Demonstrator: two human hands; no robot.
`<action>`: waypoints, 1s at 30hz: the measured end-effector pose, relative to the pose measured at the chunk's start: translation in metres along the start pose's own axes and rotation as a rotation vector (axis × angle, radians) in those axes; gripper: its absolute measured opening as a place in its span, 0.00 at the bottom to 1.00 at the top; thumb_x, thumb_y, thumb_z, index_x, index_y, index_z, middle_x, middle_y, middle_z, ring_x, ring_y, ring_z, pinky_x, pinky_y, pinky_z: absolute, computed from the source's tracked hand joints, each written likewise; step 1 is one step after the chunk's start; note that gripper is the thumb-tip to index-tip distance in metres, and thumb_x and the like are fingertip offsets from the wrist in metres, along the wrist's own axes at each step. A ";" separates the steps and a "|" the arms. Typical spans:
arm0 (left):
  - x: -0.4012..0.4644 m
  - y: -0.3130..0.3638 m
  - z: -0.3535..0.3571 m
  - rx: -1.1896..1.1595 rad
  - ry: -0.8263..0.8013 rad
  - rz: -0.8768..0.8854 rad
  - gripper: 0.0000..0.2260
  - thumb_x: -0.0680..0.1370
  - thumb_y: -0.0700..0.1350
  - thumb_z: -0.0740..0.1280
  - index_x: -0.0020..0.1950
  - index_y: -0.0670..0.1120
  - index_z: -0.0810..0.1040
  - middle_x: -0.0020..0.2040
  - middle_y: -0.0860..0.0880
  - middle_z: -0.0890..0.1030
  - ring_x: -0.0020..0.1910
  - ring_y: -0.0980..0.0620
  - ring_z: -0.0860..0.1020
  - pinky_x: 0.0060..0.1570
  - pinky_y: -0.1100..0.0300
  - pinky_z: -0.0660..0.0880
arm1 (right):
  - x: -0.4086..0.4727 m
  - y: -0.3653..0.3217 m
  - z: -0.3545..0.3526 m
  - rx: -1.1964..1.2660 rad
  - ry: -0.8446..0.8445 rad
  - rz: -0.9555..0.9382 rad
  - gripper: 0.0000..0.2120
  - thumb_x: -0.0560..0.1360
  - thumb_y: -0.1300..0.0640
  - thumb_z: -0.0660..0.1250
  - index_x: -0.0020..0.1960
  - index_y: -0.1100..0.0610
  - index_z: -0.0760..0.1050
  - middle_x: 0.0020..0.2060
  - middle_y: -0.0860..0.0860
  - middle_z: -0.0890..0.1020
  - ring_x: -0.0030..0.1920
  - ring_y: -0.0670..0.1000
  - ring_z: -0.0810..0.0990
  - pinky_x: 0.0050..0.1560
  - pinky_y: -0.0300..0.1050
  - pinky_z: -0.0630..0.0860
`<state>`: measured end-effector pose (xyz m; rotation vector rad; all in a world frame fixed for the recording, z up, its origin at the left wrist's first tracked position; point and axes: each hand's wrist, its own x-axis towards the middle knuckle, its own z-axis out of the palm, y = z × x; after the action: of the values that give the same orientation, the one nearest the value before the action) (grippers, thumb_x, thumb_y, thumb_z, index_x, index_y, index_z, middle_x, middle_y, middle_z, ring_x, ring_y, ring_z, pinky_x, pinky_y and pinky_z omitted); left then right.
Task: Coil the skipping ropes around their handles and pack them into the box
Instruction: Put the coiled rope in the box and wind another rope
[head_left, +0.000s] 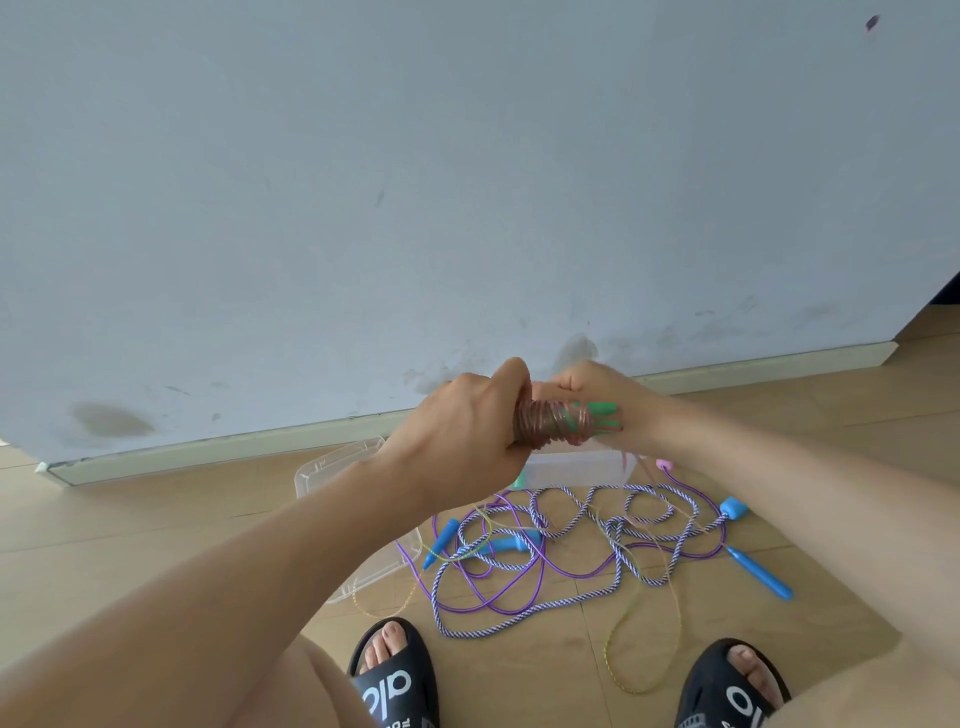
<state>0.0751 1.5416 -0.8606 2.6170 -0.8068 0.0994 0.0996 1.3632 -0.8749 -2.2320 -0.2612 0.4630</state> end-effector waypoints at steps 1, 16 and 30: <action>0.000 0.000 -0.001 -0.048 0.015 -0.028 0.09 0.74 0.47 0.68 0.47 0.48 0.68 0.34 0.48 0.76 0.32 0.43 0.73 0.29 0.54 0.69 | 0.000 0.000 0.005 -0.002 -0.002 0.015 0.16 0.74 0.61 0.63 0.29 0.55 0.64 0.23 0.46 0.64 0.26 0.43 0.59 0.29 0.38 0.58; 0.015 -0.036 0.002 0.088 -0.143 -0.409 0.03 0.74 0.43 0.62 0.44 0.45 0.69 0.42 0.45 0.76 0.39 0.43 0.75 0.32 0.57 0.68 | -0.049 -0.051 0.020 -0.355 0.281 -0.150 0.26 0.82 0.44 0.55 0.30 0.58 0.61 0.24 0.51 0.65 0.27 0.51 0.63 0.26 0.42 0.55; 0.004 0.000 0.007 0.251 -0.177 0.090 0.11 0.75 0.47 0.63 0.54 0.46 0.67 0.40 0.45 0.77 0.37 0.40 0.76 0.31 0.55 0.64 | -0.011 -0.024 -0.029 -0.169 0.121 -0.207 0.28 0.78 0.44 0.66 0.29 0.56 0.58 0.26 0.50 0.56 0.28 0.48 0.55 0.30 0.44 0.53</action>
<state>0.0782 1.5371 -0.8669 2.8542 -1.0337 -0.0073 0.1005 1.3551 -0.8369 -2.3551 -0.4770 0.1993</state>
